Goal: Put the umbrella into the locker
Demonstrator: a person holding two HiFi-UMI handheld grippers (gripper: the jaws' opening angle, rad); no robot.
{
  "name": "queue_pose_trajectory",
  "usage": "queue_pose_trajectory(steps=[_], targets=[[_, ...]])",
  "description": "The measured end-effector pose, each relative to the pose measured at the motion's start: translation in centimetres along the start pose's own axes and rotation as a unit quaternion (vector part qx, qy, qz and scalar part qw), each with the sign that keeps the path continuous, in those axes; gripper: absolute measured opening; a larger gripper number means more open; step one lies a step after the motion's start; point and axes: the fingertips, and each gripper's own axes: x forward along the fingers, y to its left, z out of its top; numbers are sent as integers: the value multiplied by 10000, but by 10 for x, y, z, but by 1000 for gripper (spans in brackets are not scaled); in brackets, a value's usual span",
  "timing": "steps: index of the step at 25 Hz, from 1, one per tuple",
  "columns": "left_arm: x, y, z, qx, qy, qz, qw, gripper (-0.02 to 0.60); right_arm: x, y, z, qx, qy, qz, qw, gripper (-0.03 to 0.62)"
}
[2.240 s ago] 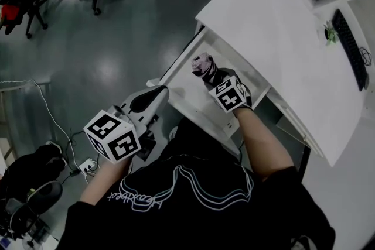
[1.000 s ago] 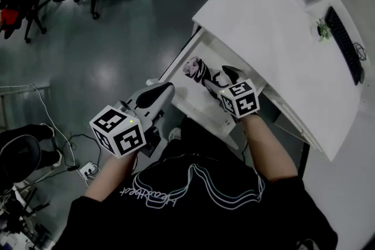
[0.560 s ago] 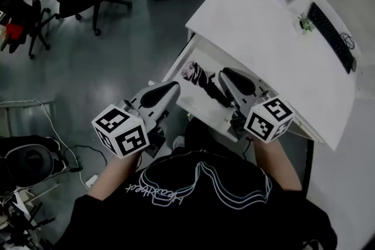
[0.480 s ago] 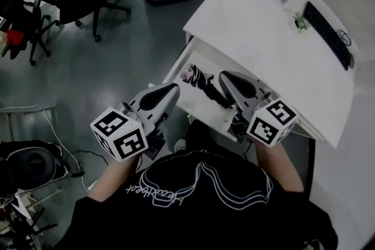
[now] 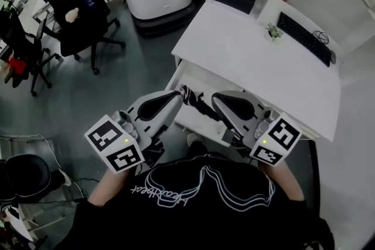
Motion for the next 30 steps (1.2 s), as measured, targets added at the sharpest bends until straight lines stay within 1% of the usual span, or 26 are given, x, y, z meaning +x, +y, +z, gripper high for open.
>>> queue_pose_trajectory(steps=[4,7,15,30], targets=[[2,-21,9,278,-87,-182,9994,6,-11,14,17,-130,-195,95,9997,3],[4,-27,6,342,-72,-246,9991,6,-16,19,17,-240,-220,102,9994,3],[8,-28,-4,235,90,-248,9994,6,-21,16,7,-92,-195,-12,9998,3],[19,-8,-12,141,157,-131,9997,5,-13,-7,-8,78,-104,-94,9999,3]])
